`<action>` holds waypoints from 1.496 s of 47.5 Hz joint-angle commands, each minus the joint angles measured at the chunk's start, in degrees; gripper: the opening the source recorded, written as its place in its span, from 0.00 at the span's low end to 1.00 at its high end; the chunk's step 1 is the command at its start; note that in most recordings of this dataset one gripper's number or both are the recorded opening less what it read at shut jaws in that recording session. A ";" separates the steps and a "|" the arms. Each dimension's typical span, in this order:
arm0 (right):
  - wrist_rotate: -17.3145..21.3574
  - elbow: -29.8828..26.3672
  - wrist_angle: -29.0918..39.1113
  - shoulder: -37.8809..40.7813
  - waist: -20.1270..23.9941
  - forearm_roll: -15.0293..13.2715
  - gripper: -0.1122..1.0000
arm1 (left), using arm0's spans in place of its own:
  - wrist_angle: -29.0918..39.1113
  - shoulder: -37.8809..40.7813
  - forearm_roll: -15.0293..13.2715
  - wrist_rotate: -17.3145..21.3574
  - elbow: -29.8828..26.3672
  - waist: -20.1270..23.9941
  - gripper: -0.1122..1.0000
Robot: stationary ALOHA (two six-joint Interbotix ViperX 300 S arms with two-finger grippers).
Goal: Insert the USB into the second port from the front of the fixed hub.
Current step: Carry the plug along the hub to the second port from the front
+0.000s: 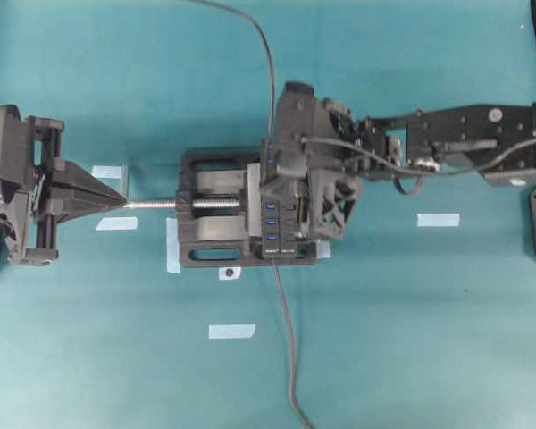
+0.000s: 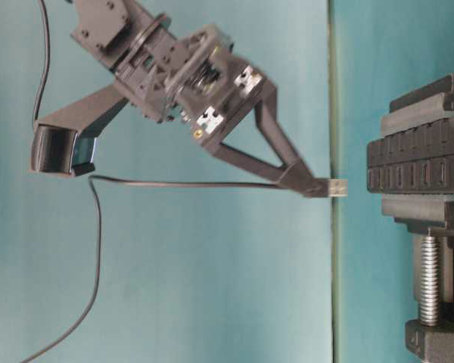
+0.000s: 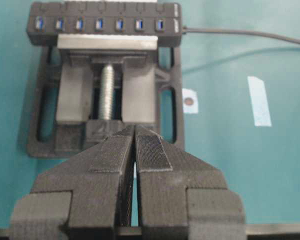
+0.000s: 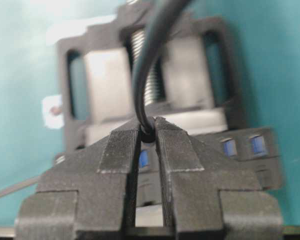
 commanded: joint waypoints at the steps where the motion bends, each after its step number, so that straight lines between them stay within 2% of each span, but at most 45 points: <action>1: 0.62 -0.26 -0.18 -1.76 0.53 -0.09 0.19 | -0.44 0.00 0.00 -0.09 -0.97 0.09 0.10; 71: 2.29 1.58 -2.72 2.99 3.08 -0.09 0.19 | -0.53 0.09 0.00 -0.09 -0.79 0.09 0.10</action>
